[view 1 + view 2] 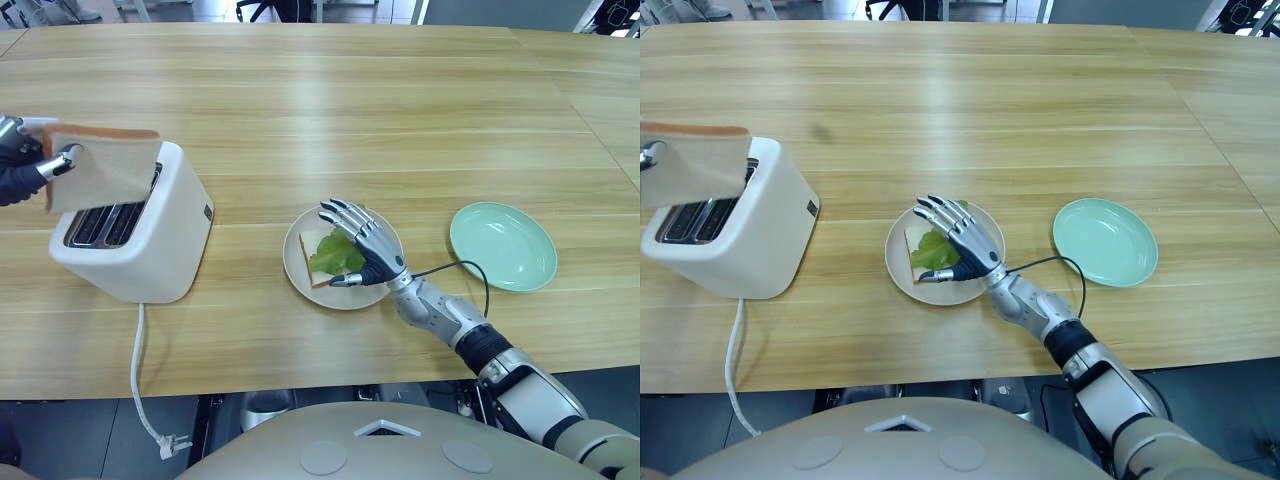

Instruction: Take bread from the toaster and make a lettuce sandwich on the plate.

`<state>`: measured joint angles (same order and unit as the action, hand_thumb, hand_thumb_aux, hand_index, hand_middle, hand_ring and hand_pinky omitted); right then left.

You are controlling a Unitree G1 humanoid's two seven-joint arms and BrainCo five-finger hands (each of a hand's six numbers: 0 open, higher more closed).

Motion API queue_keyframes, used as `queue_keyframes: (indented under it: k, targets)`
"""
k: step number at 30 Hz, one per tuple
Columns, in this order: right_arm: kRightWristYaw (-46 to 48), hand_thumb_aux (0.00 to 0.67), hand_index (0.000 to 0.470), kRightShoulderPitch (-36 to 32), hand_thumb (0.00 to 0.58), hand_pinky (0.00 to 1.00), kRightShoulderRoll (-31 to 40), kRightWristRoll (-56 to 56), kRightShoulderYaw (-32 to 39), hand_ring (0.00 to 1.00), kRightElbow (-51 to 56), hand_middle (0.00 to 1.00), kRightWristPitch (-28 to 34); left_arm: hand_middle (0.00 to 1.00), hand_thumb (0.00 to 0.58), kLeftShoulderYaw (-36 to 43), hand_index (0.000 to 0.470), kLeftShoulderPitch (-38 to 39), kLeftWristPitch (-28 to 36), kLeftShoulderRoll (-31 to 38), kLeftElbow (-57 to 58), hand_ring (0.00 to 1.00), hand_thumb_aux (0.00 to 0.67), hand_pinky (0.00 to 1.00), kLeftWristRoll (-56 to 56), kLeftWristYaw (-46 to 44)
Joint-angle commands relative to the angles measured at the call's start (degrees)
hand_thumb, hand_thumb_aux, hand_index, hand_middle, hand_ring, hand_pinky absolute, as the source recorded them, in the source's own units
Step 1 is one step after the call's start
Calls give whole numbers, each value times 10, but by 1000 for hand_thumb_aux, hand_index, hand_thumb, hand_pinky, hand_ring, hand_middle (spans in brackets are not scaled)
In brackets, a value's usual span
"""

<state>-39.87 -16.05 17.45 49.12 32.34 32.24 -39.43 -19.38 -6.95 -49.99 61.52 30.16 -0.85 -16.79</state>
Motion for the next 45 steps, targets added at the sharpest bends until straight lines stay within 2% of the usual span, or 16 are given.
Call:
queue_keyframes:
  k: [1,11,20,29,33,37,45]
  targets:
    - [-2,0,0,4,0,0,5,-2,-11,0,-15,0,-2,1000,580,-4,460,-15,13,-14,-25,1000,670,1000,50,-30]
    - [-9,0,0,10,0,0,9,-6,-25,0,-28,0,-4,1000,580,3,460,-63,87,-76,-84,1000,670,1000,209,-139]
    - [-46,0,0,26,0,0,17,-16,-78,0,-74,0,-1,1000,580,22,460,-123,251,-144,-180,1000,670,1000,339,-231]
    - [-118,0,0,67,0,0,26,-14,-167,0,-152,0,10,1000,580,146,460,-252,344,-269,-154,1000,670,1000,285,-310]
    - [-136,0,0,90,0,0,36,-24,-210,0,-191,0,9,1000,580,205,460,-269,361,-333,-113,1000,670,1000,247,-342]
    - [-134,0,0,103,0,0,38,-21,-230,0,-209,0,12,1000,580,237,460,-273,369,-388,-67,1000,670,1000,200,-327]
    - [-113,0,0,120,0,0,47,-2,-224,0,-213,0,12,1000,580,246,460,-252,410,-460,27,1000,670,1000,168,-316]
